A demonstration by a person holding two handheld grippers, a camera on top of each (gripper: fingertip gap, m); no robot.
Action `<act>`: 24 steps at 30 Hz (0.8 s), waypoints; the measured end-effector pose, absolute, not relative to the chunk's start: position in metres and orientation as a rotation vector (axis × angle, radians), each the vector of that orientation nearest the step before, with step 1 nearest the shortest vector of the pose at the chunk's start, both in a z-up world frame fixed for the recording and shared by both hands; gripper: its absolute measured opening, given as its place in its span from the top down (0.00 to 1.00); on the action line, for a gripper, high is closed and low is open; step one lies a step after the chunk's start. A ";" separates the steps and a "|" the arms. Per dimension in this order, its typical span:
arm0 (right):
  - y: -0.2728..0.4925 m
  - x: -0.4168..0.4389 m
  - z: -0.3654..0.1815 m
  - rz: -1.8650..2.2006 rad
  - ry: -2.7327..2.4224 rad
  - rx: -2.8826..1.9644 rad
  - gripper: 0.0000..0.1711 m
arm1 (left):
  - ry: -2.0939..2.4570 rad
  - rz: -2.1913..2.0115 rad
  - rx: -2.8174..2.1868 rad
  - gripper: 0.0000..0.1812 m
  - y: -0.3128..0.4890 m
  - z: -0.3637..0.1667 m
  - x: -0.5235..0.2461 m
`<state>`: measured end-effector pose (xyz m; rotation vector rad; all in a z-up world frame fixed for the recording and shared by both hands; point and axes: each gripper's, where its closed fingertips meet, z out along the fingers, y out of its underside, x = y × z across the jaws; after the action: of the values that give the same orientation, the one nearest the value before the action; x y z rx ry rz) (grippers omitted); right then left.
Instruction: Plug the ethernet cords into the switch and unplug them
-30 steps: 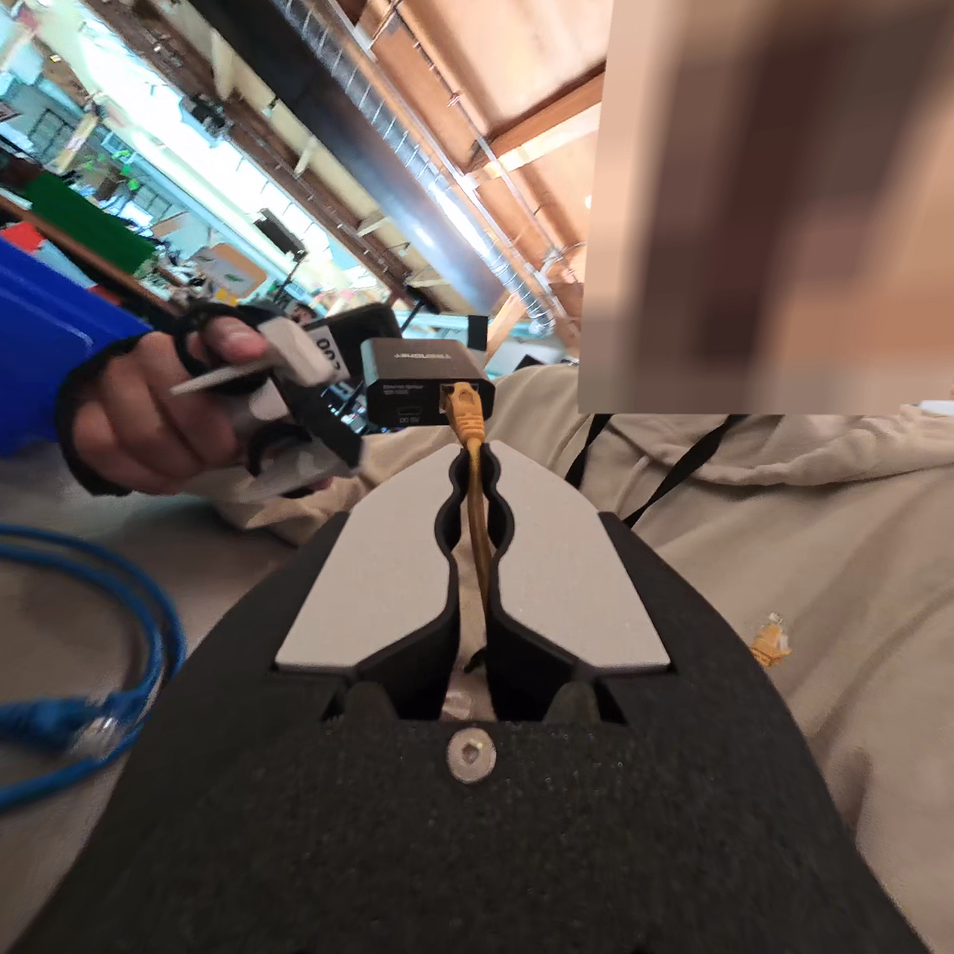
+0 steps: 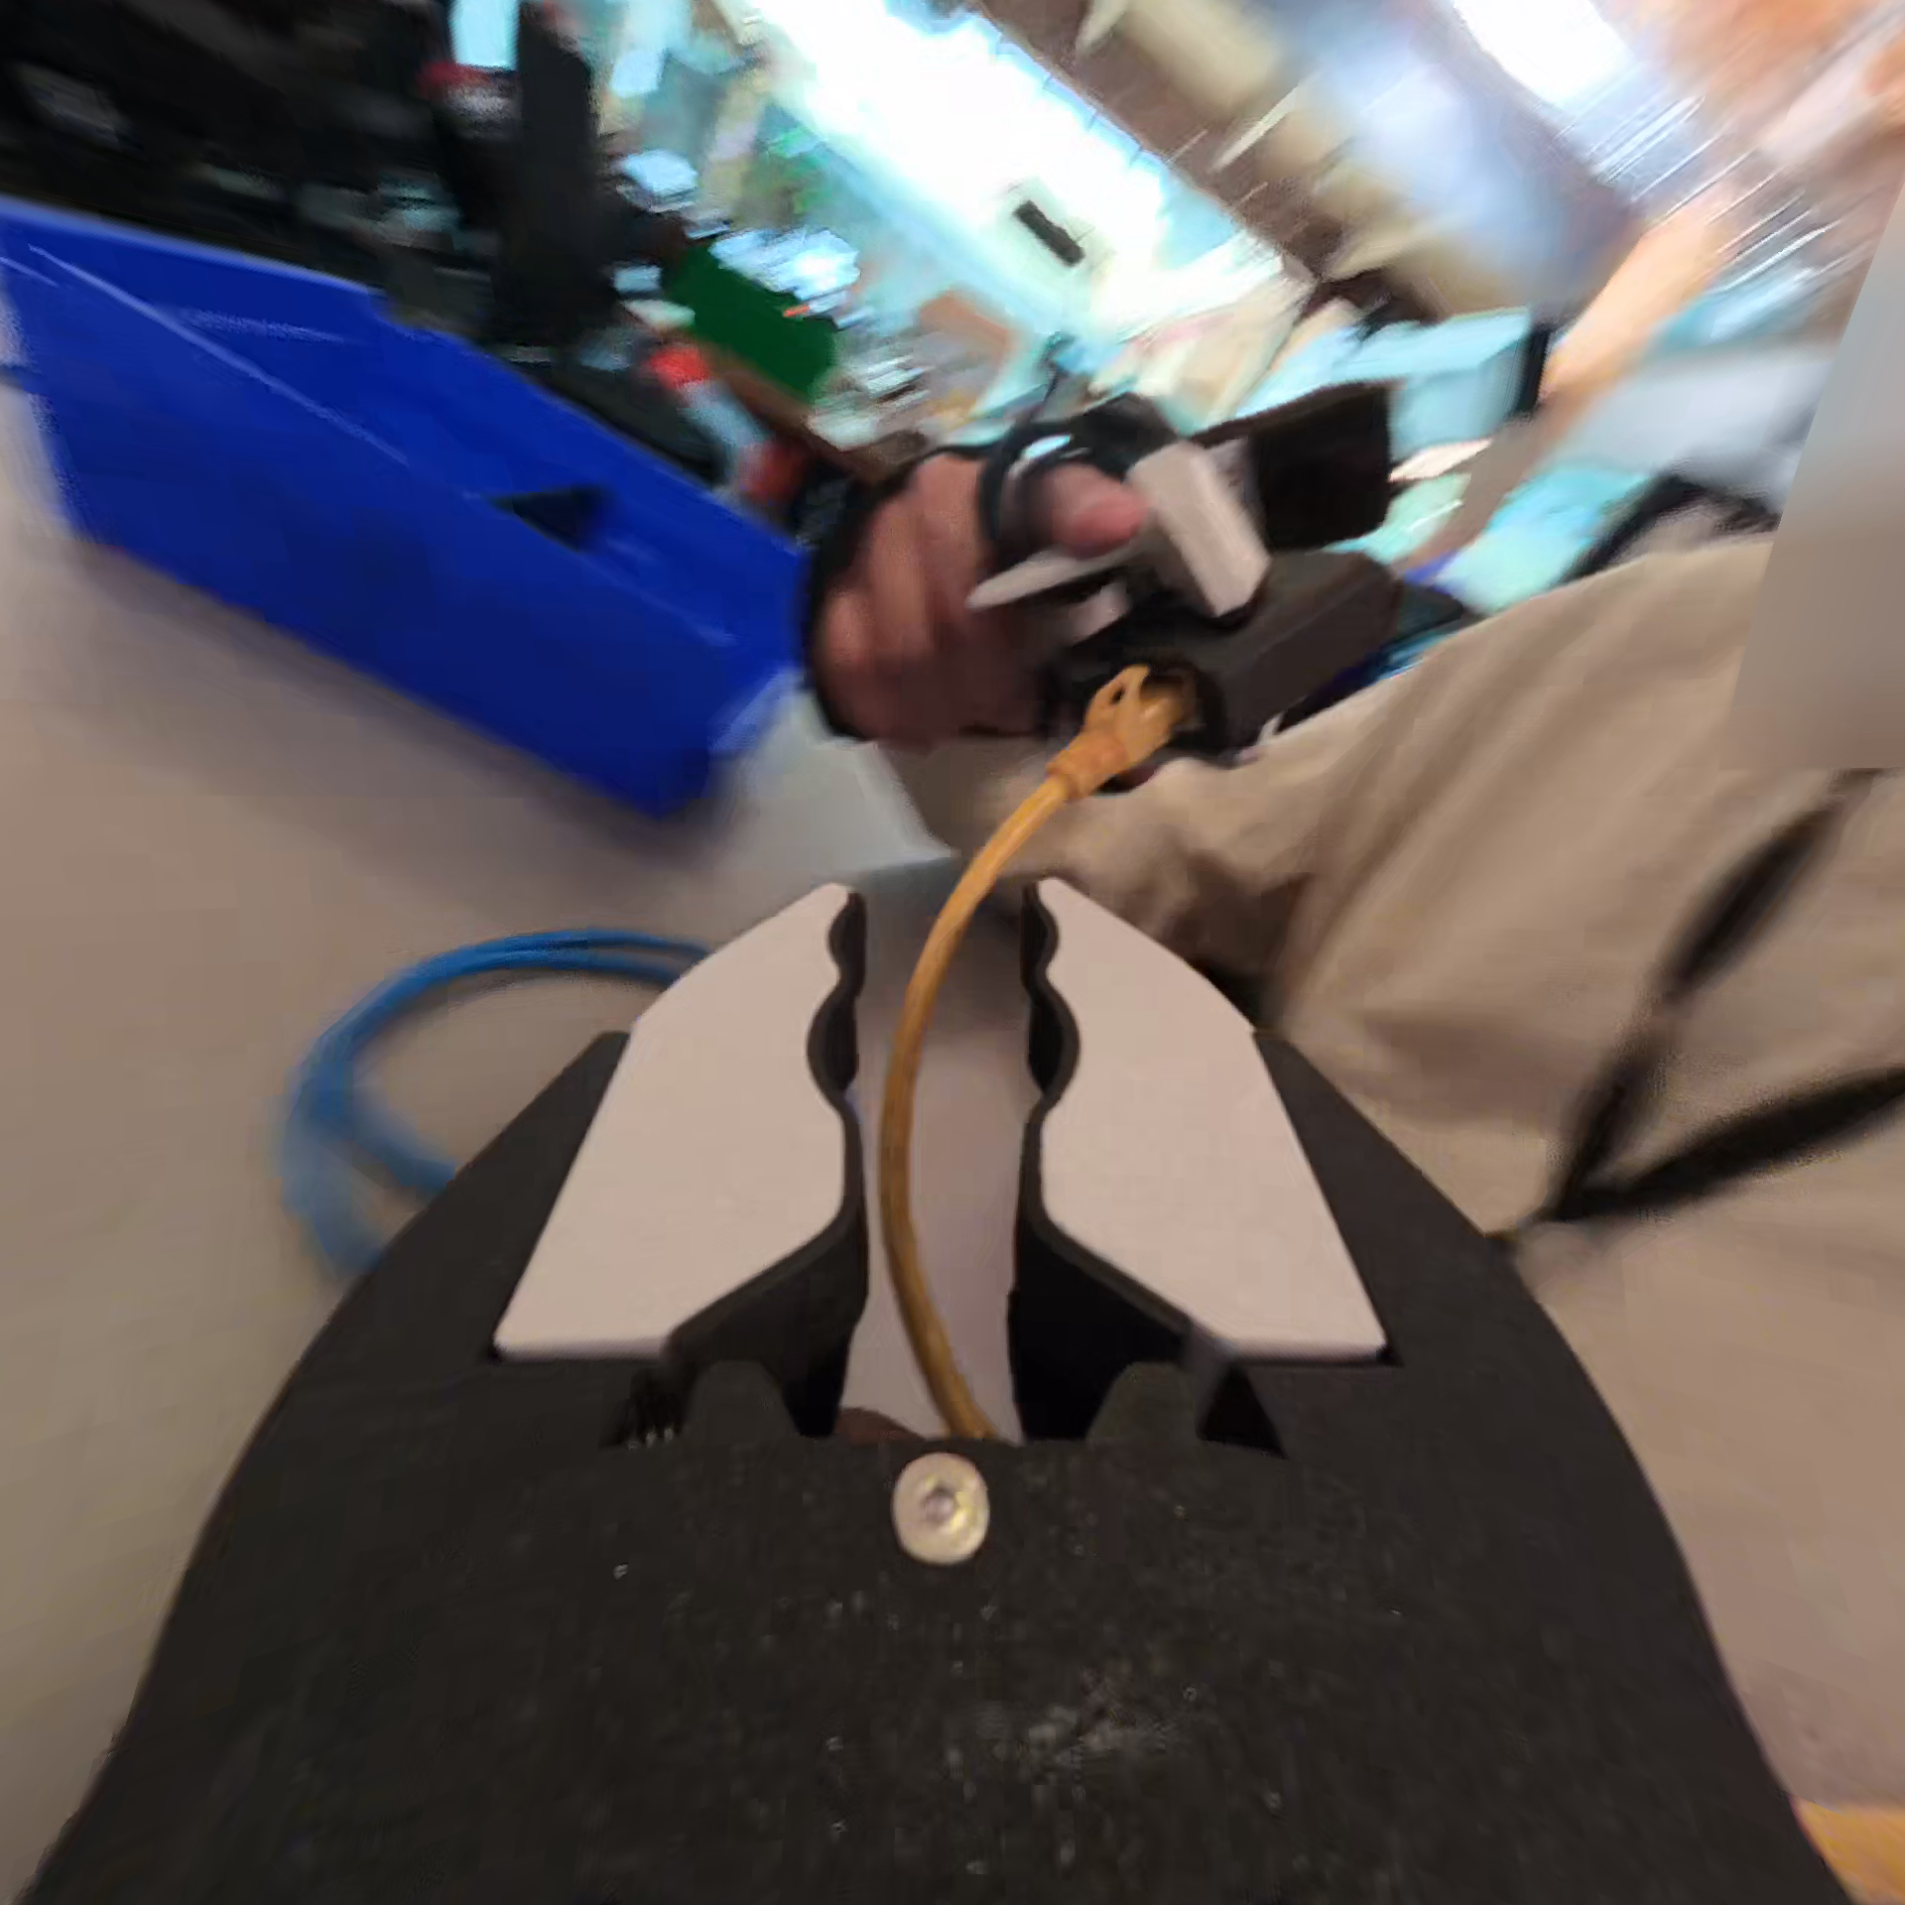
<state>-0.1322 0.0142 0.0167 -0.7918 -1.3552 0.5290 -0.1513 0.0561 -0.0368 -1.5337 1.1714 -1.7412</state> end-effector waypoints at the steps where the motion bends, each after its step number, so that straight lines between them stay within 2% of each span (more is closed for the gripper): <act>1: 0.020 -0.127 0.018 0.476 -1.354 -0.806 0.85 | 1.205 -1.522 -1.577 0.84 0.071 -0.037 -0.156; 4: 0.036 -0.109 0.027 0.311 -1.345 -0.838 0.85 | 1.291 -0.970 -1.612 0.80 0.107 -0.025 -0.177; 6: 0.058 -0.089 0.034 0.102 -1.329 -0.891 0.85 | 1.239 -0.784 -1.591 0.79 0.124 0.002 -0.193; 9: 0.105 -0.061 0.035 -0.200 -1.312 -1.035 0.85 | 1.115 -0.768 -1.537 0.80 0.130 0.045 -0.210; 11: 0.129 -0.066 0.023 -0.255 -1.326 -1.097 0.85 | 1.017 -0.860 -1.568 0.81 0.129 0.052 -0.207; 14: 0.156 -0.091 -0.018 -0.351 -1.406 -1.159 0.85 | 0.937 -1.108 -1.664 0.78 0.120 0.025 -0.176; 18: 0.150 -0.128 -0.058 -0.169 -1.450 -1.149 0.85 | 0.900 -1.236 -1.845 0.65 0.124 -0.041 -0.144; 21: 0.135 -0.142 -0.069 -0.082 -1.472 -1.106 0.85 | 0.902 -1.392 -1.856 0.65 0.119 -0.060 -0.132; 23: 0.125 -0.149 -0.064 -0.004 -1.452 -1.069 0.85 | 0.937 -1.467 -1.853 0.62 0.114 -0.069 -0.126; 24: 0.120 -0.151 -0.064 0.037 -1.456 -1.059 0.85 | 0.952 -1.535 -1.829 0.64 0.108 -0.067 -0.123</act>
<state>-0.1508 0.1198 -0.0638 -1.0587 -1.4556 0.0374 -0.1231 0.1081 -0.0672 -1.8287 0.9519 -1.5348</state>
